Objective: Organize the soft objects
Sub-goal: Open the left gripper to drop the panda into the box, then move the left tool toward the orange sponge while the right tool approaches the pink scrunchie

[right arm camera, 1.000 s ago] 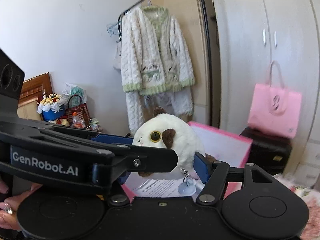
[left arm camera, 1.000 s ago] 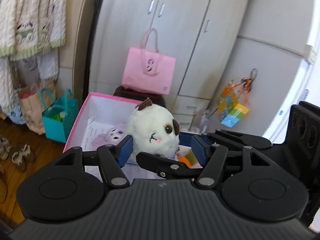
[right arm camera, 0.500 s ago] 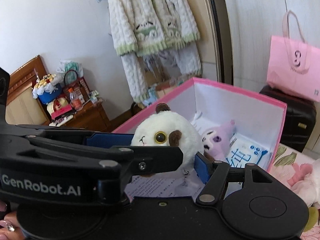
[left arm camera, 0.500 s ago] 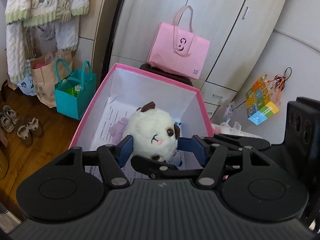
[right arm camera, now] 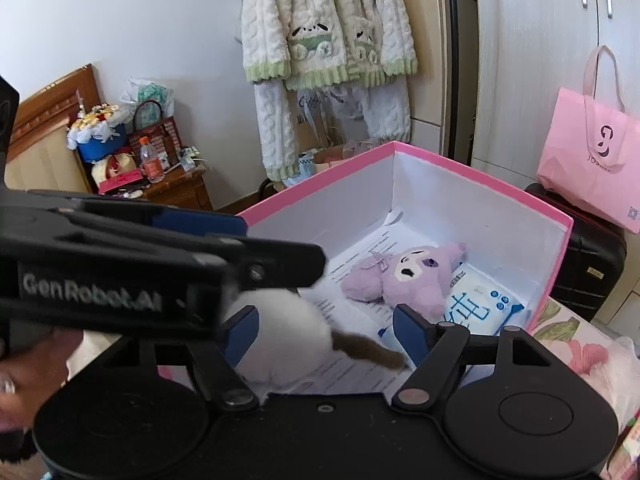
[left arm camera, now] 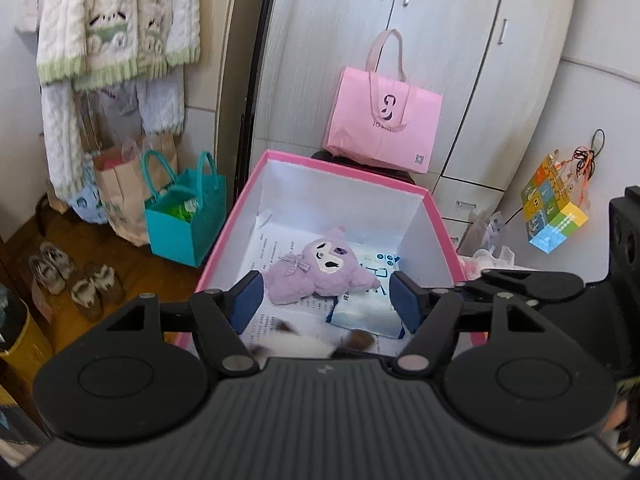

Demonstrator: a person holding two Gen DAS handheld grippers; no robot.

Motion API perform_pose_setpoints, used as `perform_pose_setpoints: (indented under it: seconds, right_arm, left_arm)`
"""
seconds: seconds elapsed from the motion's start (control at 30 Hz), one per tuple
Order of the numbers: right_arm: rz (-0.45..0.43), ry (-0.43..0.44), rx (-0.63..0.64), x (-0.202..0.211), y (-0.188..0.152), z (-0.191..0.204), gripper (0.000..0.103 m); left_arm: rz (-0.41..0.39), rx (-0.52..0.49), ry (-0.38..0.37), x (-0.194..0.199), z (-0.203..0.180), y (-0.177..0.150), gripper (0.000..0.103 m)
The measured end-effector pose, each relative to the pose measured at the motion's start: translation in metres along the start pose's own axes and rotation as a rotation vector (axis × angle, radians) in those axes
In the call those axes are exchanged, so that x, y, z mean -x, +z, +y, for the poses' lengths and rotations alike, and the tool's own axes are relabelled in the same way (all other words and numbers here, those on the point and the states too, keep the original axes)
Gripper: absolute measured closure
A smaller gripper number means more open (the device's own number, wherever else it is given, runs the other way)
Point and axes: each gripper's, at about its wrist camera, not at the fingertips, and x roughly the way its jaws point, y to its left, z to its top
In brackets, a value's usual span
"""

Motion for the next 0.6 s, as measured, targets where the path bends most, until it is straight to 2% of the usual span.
perform_pose_setpoints:
  seconds: [0.17, 0.23, 0.37, 0.6]
  right_arm:
    - [-0.025, -0.008, 0.027, 0.032, -0.006, 0.012, 0.025]
    - [-0.031, -0.023, 0.038, 0.046, -0.008, 0.019, 0.025]
    - [-0.044, -0.055, 0.067, 0.074, -0.012, 0.033, 0.025]
    - [-0.074, -0.110, 0.102, 0.119, -0.023, 0.050, 0.025]
  left_arm:
    - [-0.040, -0.057, -0.004, 0.037, -0.007, -0.003, 0.034]
    - [-0.057, -0.081, -0.013, 0.052, -0.010, -0.004, 0.028]
    - [-0.090, -0.138, -0.029, 0.086, -0.021, -0.008, 0.027]
    - [-0.112, -0.212, -0.072, 0.130, -0.042, -0.019, 0.024]
